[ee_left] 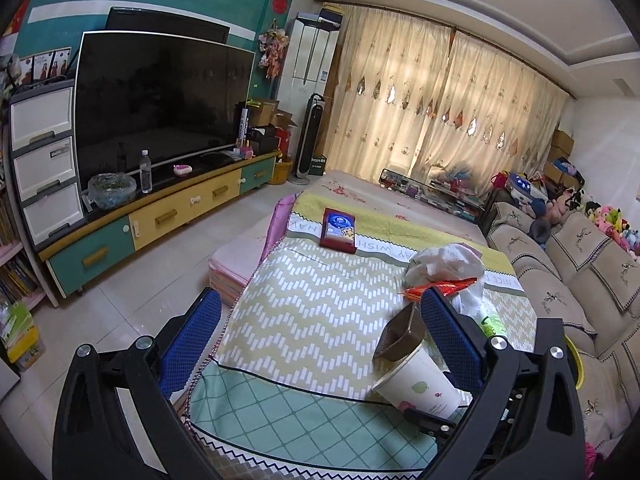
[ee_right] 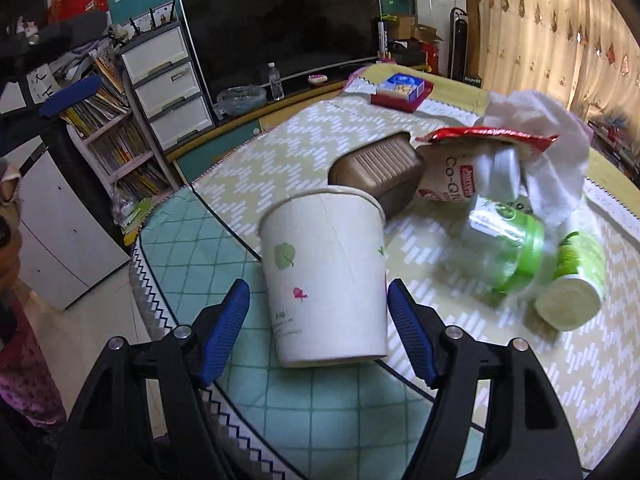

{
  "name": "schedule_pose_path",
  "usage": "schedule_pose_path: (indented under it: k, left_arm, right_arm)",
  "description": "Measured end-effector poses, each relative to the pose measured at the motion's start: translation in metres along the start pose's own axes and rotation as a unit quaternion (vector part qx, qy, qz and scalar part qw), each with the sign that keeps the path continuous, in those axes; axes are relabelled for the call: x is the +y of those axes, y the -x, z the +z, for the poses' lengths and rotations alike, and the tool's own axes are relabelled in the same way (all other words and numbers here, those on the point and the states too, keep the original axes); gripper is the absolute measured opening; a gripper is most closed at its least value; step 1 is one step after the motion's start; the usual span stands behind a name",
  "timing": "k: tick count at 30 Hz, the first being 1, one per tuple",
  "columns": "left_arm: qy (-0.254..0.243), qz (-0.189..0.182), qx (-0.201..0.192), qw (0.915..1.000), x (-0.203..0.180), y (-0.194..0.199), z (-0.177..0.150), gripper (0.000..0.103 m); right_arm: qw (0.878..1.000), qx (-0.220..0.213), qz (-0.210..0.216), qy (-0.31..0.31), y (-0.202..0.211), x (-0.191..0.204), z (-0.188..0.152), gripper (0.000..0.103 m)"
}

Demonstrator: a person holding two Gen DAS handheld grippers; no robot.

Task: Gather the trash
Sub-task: 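Grasp the paper cup with the right gripper and drop it into the bin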

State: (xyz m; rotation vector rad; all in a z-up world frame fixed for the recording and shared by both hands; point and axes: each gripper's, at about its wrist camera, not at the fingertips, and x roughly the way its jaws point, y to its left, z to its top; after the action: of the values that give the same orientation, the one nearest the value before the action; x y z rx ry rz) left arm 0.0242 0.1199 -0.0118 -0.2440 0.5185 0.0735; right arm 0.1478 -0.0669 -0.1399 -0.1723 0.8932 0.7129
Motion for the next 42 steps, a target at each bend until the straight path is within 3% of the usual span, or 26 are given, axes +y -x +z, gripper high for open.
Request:
schedule_pose_path:
  k: [6, 12, 15, 19, 21, 23, 28, 31, 39, 42]
  left_arm:
    - [-0.009, -0.005, 0.012, 0.9999, -0.013, -0.011, -0.004, 0.098]
    - [-0.020, -0.013, 0.021, 0.9995, -0.025, -0.019, -0.010, 0.098]
    - [-0.026, -0.018, 0.025, 0.9992, -0.030, -0.023, -0.013, 0.098]
    - [-0.034, -0.028, 0.037, 0.9983, -0.038, -0.029, -0.019, 0.098]
    - [-0.038, -0.031, 0.043, 0.9979, -0.043, -0.032, -0.021, 0.098]
    - [-0.040, -0.034, 0.046, 0.9976, -0.046, -0.035, -0.023, 0.098]
    - [-0.046, -0.039, 0.053, 0.9968, -0.055, -0.041, -0.026, 0.098]
    - [-0.051, -0.042, 0.060, 0.9959, -0.061, -0.047, -0.028, 0.098]
    - [-0.070, -0.051, 0.079, 0.9931, -0.080, -0.061, -0.035, 0.098]
    - [-0.077, -0.055, 0.089, 0.9916, -0.086, -0.068, -0.037, 0.098]
  right_arm:
    - [1.000, 0.000, 0.013, -0.015, 0.005, -0.010, -0.002, 0.058]
    - [0.999, -0.024, 0.022, -0.034, 0.040, -0.019, -0.018, 0.058]
    - [0.997, -0.050, 0.010, -0.058, 0.070, -0.037, -0.029, 0.058]
    - [0.986, -0.098, -0.054, -0.123, 0.124, -0.088, -0.052, 0.059]
    - [0.974, -0.116, -0.100, -0.167, 0.148, -0.122, -0.067, 0.059]
    - [0.952, -0.129, -0.157, -0.227, 0.172, -0.164, -0.088, 0.059]
    - [0.882, -0.132, -0.277, -0.358, 0.210, -0.258, -0.151, 0.059]
    - [0.852, -0.114, -0.313, -0.403, 0.209, -0.298, -0.177, 0.059]
    - [0.809, -0.080, -0.354, -0.463, 0.191, -0.370, -0.215, 0.063]
    - [0.800, -0.084, -0.363, -0.470, 0.189, -0.374, -0.216, 0.068]
